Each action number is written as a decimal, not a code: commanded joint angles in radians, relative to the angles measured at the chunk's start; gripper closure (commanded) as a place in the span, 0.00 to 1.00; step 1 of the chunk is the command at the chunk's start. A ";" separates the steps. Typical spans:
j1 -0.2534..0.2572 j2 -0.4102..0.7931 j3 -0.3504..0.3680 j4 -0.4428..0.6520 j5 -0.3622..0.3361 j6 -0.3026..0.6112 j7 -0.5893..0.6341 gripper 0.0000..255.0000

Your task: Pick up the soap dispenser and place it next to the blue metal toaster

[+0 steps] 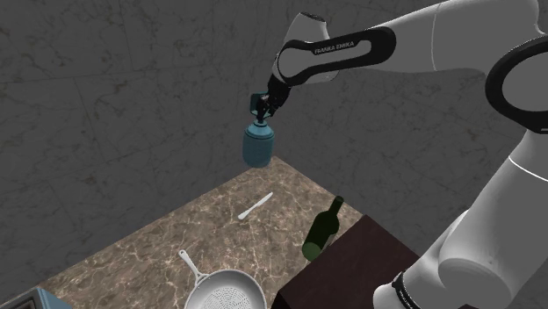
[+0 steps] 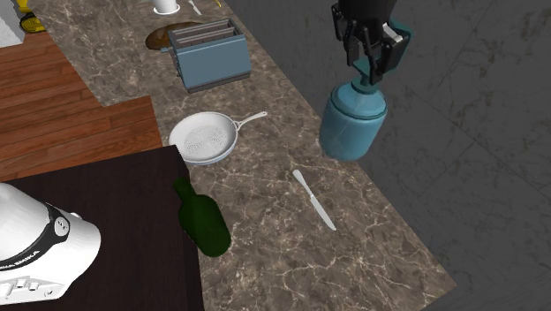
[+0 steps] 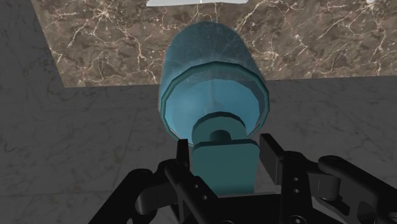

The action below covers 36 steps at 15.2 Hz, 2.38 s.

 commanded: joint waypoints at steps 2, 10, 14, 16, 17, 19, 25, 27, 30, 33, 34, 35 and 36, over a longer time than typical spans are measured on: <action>-0.001 -0.013 -0.001 0.028 0.000 -0.040 0.000 1.00; -0.001 -0.033 -0.001 0.112 -0.002 -0.143 0.003 1.00; -0.002 -0.037 -0.001 0.160 -0.003 -0.196 0.005 1.00; -0.002 -0.038 -0.001 0.185 -0.003 -0.223 0.006 1.00; -0.002 -0.038 -0.002 0.199 -0.003 -0.236 0.007 1.00; -0.002 -0.038 -0.002 0.226 -0.004 -0.263 0.008 1.00; -0.002 -0.031 -0.002 0.316 -0.005 -0.346 0.010 1.00; -0.002 -0.029 -0.002 0.337 -0.006 -0.364 0.011 1.00; 0.033 -0.075 0.026 0.278 -0.025 -0.350 0.079 1.00; 0.067 -0.113 0.058 0.232 -0.043 -0.342 0.148 1.00; 0.077 -0.124 0.069 0.219 -0.049 -0.340 0.172 1.00; 0.088 -0.134 0.080 0.207 -0.055 -0.338 0.196 1.00; 0.099 -0.143 0.091 0.197 -0.061 -0.338 0.219 1.00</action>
